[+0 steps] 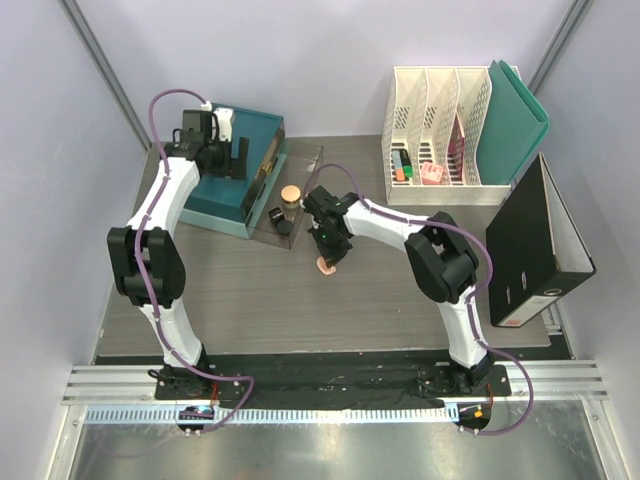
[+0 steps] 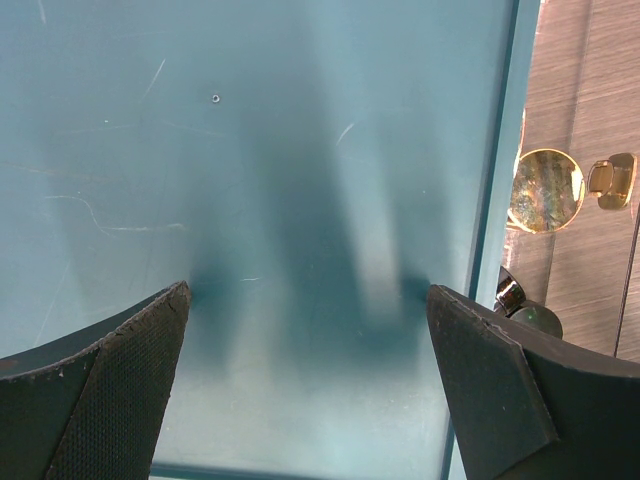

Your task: Organize the makeup

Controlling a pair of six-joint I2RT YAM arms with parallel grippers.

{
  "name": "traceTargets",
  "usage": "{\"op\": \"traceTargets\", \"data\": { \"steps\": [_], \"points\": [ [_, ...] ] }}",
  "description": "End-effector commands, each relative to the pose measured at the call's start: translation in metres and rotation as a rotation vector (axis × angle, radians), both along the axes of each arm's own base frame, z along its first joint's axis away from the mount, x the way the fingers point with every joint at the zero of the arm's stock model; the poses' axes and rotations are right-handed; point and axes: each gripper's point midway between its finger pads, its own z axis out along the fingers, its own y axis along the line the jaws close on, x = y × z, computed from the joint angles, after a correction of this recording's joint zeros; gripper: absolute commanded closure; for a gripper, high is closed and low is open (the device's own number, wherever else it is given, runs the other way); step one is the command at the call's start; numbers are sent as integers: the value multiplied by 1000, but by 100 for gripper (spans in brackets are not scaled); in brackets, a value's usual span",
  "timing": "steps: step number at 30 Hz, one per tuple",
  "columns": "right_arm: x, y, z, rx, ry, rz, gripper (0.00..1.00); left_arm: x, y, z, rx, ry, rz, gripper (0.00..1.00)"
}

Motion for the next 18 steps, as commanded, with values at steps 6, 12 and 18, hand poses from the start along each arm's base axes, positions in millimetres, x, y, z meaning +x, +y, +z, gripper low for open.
{"op": "traceTargets", "data": {
  "steps": [6, 12, 18],
  "points": [
    [40, 31, 93, 179, -221, 29, 99, -72, 3, -84, 20, 398, -11, 0],
    [60, 64, 145, 365, -333, 70, 99, -72, 3, -85, 23, 399, -13, 0],
    [80, 92, 168, 481, -359, 94, 99, -71, 4, -84, 29, 395, -14, 0]
  ]
}}
